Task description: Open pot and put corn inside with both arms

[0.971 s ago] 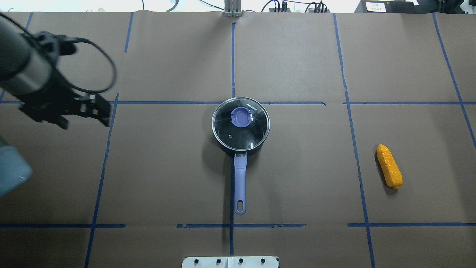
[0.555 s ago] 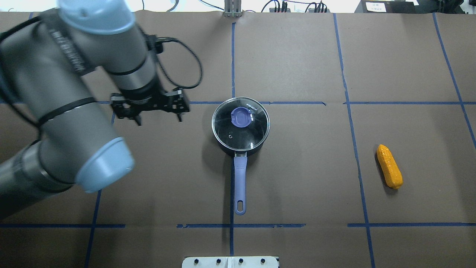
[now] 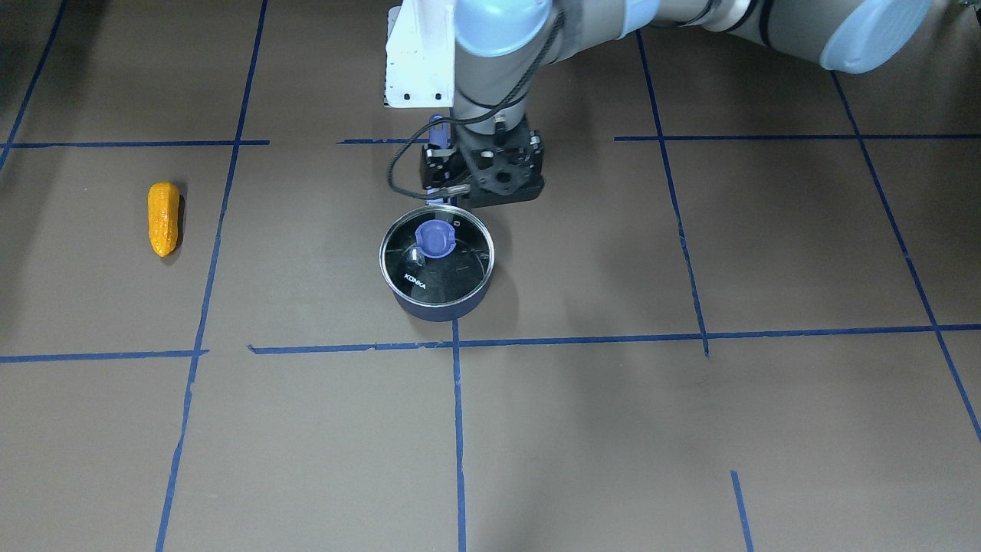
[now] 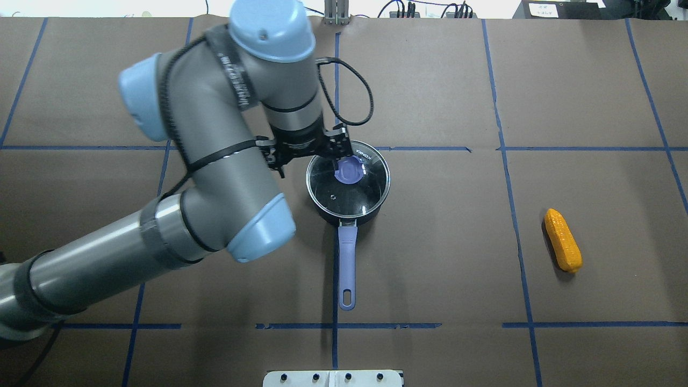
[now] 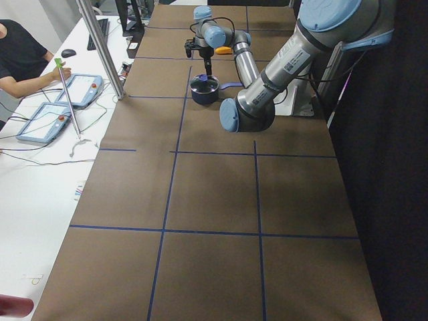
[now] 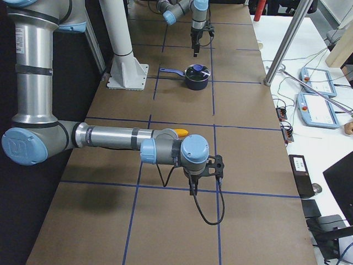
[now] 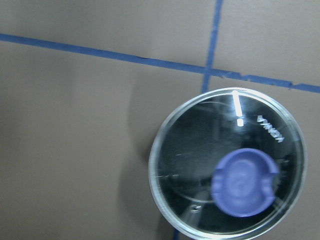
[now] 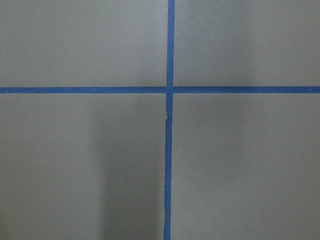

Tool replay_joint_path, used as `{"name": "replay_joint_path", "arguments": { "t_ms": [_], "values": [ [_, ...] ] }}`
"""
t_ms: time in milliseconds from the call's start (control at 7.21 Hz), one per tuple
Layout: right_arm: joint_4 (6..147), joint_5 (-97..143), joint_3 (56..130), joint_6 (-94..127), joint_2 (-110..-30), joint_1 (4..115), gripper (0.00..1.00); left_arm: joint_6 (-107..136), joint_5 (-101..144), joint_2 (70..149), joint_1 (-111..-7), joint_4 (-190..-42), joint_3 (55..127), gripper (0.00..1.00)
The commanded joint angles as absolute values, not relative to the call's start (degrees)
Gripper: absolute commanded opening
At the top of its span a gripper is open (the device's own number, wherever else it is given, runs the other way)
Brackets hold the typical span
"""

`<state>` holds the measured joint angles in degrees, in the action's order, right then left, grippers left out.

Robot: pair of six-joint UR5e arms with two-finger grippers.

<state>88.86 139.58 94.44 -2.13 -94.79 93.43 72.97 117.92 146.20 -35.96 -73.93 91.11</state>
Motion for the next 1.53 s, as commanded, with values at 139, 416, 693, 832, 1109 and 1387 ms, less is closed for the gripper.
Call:
{"name": "replay_joint_path", "arguments": {
  "t_ms": [139,416,693,832,1109,1387],
  "values": [
    [88.95,140.01,94.39,-2.02,-94.83,93.43,1.0,74.26,117.6,148.97,-35.33,-80.5,82.81,1.0],
    [88.95,141.67,94.31,-2.11,-95.01,93.43,1.0,74.53,117.34,148.97,-34.54,-81.3,81.75,1.0],
    [88.95,141.68,94.31,-2.11,-95.01,93.43,1.0,74.71,116.89,149.24,-34.1,-81.39,81.3,1.0],
    [88.95,141.77,94.22,-2.11,-95.1,93.43,1.0,74.71,116.89,150.11,-34.1,-81.39,80.08,1.0],
    [88.95,141.86,94.22,-2.11,-95.27,93.52,1.0,76.02,116.81,151.43,-33.84,-87.33,74.91,1.0],
    [88.95,141.86,94.22,-2.11,-95.27,93.43,1.0,76.02,116.81,151.17,-33.75,-87.36,74.71,1.0]
  ]
}}
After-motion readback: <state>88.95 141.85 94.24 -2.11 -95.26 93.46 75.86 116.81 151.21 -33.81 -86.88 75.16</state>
